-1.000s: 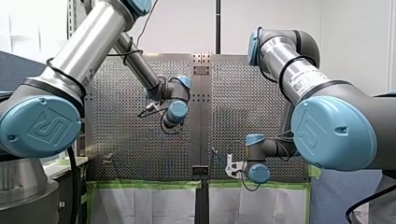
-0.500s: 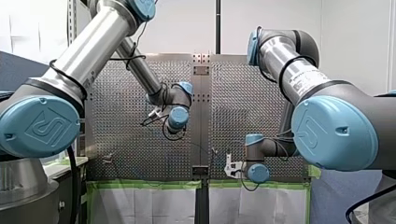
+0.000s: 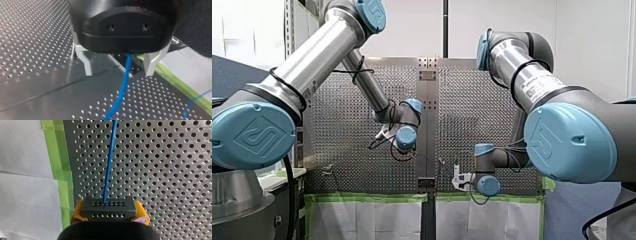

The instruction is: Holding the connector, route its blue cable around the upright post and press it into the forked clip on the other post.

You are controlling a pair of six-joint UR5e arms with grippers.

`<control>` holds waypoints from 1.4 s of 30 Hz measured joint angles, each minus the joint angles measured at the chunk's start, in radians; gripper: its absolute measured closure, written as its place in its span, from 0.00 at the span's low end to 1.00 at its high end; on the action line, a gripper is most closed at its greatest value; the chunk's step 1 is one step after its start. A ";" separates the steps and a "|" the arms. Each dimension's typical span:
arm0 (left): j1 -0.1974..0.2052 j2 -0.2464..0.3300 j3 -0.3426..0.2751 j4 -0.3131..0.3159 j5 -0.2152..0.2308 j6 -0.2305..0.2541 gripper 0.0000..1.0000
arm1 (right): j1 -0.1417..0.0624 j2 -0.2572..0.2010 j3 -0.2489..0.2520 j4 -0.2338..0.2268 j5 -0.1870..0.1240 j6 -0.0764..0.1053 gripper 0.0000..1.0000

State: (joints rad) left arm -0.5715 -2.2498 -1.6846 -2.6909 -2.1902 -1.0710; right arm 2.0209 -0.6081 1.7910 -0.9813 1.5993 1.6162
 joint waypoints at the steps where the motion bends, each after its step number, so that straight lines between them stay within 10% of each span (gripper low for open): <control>1: -0.002 0.000 0.000 0.002 0.006 -0.006 0.00 | 0.000 0.000 0.000 0.001 0.000 0.000 1.00; 20: -0.021 -0.044 0.012 0.032 0.062 -0.094 0.00 | 0.003 0.000 0.000 0.002 -0.005 -0.003 1.00; 42: -0.022 -0.045 0.012 0.032 0.107 -0.231 0.00 | 0.003 0.000 -0.015 0.022 -0.099 -0.074 1.00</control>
State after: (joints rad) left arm -0.5940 -2.2950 -1.6723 -2.6593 -2.0837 -1.3020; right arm 2.0240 -0.6083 1.7763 -0.9596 1.5006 1.5422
